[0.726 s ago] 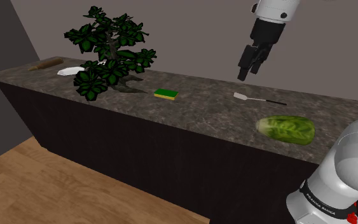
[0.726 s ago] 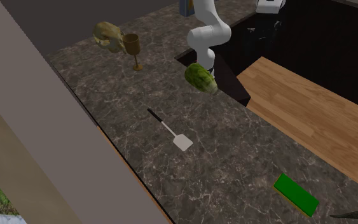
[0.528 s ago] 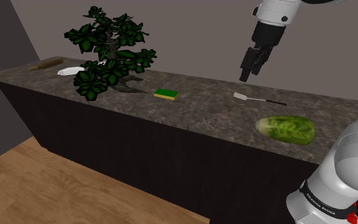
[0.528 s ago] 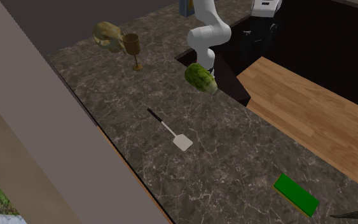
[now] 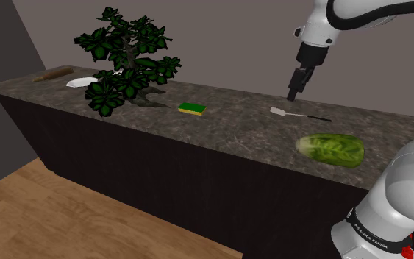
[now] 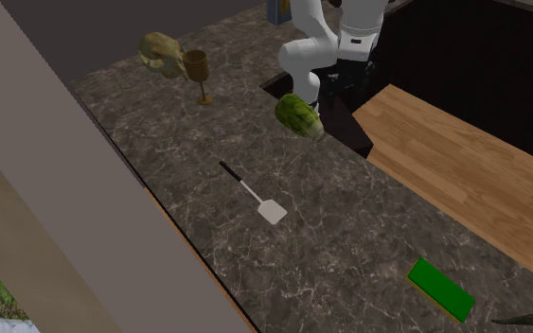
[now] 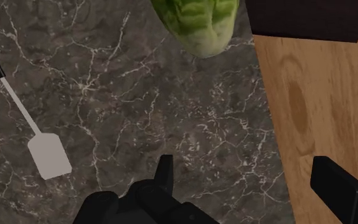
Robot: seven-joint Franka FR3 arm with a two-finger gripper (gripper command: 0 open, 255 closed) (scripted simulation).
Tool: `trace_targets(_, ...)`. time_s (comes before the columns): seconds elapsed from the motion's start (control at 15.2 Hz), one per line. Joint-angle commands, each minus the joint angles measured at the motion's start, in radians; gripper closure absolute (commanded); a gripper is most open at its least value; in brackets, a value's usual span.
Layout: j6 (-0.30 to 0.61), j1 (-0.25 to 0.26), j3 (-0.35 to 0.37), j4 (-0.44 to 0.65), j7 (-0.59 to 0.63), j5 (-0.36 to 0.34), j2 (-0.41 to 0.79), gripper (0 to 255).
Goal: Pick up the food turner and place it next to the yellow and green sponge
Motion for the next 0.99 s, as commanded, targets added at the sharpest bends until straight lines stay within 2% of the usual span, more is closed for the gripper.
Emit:
trace_targets(0.0,0.026,-0.010,-0.040,-0.017,-0.061,-0.028,0.019,0)
trace_targets(0.53,0.146,-0.040,-0.209,0.006,-0.300,-0.116,0.193,0)
trace_targets(0.92,0.238,-0.043,-0.332,0.079,-0.486,-0.135,0.378,0)
